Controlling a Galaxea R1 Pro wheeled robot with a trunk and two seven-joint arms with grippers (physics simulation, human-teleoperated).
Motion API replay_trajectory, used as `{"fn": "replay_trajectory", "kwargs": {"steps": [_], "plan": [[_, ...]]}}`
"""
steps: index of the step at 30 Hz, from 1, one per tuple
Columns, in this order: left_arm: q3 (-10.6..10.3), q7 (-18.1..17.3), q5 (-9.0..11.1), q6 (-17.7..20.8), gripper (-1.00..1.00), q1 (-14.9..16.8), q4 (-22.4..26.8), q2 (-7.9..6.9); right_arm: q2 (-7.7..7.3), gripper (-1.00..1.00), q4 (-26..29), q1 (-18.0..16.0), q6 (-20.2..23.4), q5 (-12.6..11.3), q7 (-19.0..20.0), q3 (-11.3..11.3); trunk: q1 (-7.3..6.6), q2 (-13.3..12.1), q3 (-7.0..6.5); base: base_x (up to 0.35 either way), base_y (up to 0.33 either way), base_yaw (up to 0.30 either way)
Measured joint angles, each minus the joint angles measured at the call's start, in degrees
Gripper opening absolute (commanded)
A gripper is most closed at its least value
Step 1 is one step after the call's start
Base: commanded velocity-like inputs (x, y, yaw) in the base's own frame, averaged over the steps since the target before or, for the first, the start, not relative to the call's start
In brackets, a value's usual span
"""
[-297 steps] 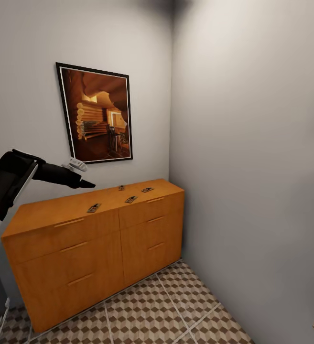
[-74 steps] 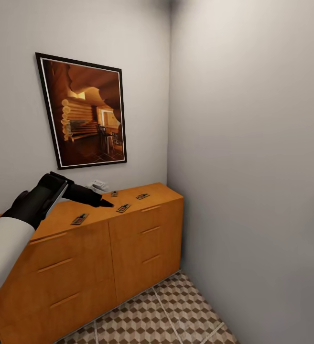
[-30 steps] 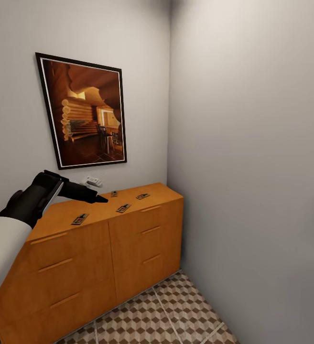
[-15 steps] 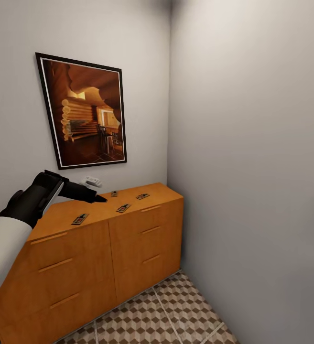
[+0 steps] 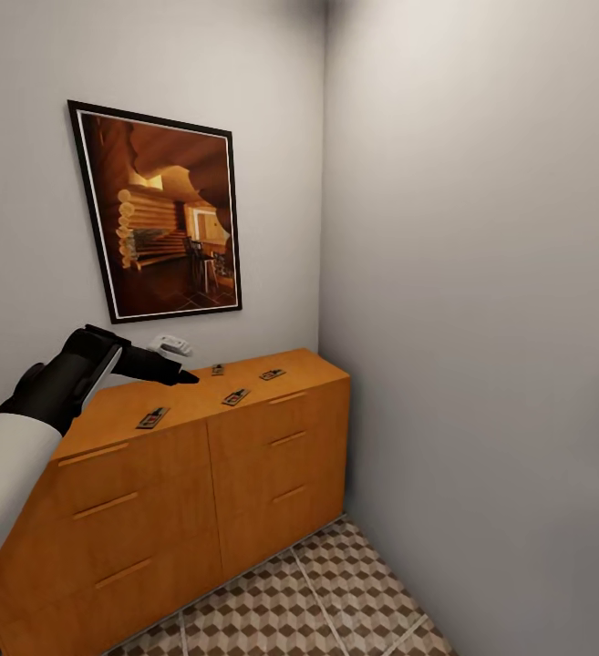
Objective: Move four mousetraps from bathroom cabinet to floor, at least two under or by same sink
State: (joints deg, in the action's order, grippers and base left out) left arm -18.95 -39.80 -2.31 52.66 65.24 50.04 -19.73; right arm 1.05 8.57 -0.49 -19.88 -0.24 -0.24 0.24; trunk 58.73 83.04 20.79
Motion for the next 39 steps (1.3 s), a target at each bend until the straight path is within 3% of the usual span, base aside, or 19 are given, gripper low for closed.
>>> {"fn": "replay_trajectory", "kwargs": {"steps": [17,29,39], "plan": [[-0.02,0.20,0.11,0.00,1.00,0.00,-0.04,0.10,0.00,1.00,0.00,0.00,0.00,0.00,0.00,0.00,0.00,0.00,0.00,0.000,0.000,0.000],[-0.08,0.20,0.17,0.00,1.00,0.00,-1.04,1.06,0.00,1.00,0.00,0.00,-0.01,0.00,0.07,0.00,0.00,0.00,0.03,0.000,0.000,0.000],[-0.08,0.20,0.17,0.00,1.00,0.00,-1.61,1.30,0.00,1.00,0.00,0.00,-0.03,-0.04,0.08,0.00,0.00,0.00,0.60,0.000,0.000,0.000]]}}
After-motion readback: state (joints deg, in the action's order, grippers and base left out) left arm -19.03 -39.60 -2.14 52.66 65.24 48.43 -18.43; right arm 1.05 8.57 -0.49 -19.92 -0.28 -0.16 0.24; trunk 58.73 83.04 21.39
